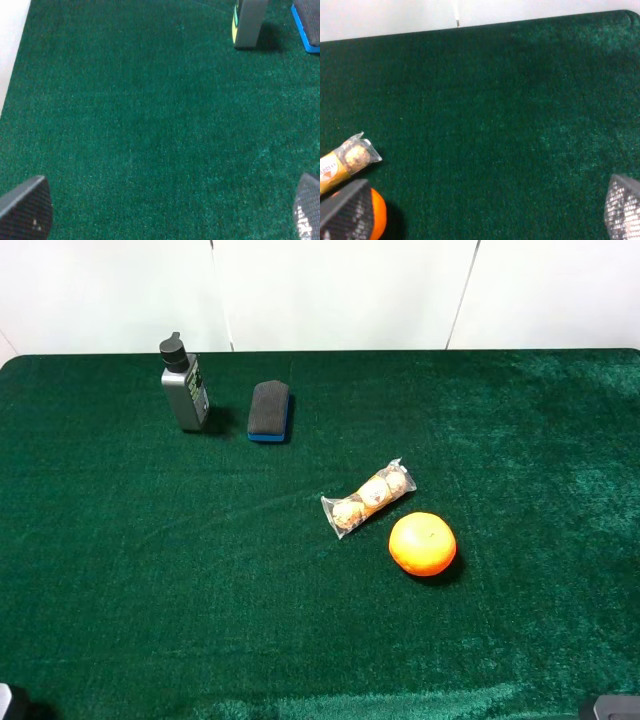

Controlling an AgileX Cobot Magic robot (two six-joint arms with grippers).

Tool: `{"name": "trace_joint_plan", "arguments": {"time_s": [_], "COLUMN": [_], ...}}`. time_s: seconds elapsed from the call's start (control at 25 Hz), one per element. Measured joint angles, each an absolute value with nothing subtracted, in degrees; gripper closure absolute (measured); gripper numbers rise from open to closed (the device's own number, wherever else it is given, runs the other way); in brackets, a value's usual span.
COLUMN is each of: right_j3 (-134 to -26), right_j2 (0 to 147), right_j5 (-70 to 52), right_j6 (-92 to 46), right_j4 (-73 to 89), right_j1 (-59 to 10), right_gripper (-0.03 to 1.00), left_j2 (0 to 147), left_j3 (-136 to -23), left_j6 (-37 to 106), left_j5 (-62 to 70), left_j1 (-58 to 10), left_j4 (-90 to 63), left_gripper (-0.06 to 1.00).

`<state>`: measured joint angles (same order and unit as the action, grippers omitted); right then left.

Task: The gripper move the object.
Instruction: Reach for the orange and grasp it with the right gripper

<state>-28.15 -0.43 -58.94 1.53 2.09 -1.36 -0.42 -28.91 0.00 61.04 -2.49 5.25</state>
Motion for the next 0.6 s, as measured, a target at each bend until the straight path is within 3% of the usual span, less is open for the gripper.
{"name": "trace_joint_plan", "arguments": {"time_s": [0.6], "right_j3": [-28.2], "right_j2": [-0.4], "right_j5": [-58.9], "right_j6": [1.5], "right_j4": [2.2], "right_j1": [-1.4], "right_gripper": [0.28], "left_j2": [-0.4], "left_j3": [-28.9], "left_j6": [0.0], "left_j5": [61.0], "left_j1": [-2.5], "left_j4": [5.2], "left_gripper": [-0.04]}}
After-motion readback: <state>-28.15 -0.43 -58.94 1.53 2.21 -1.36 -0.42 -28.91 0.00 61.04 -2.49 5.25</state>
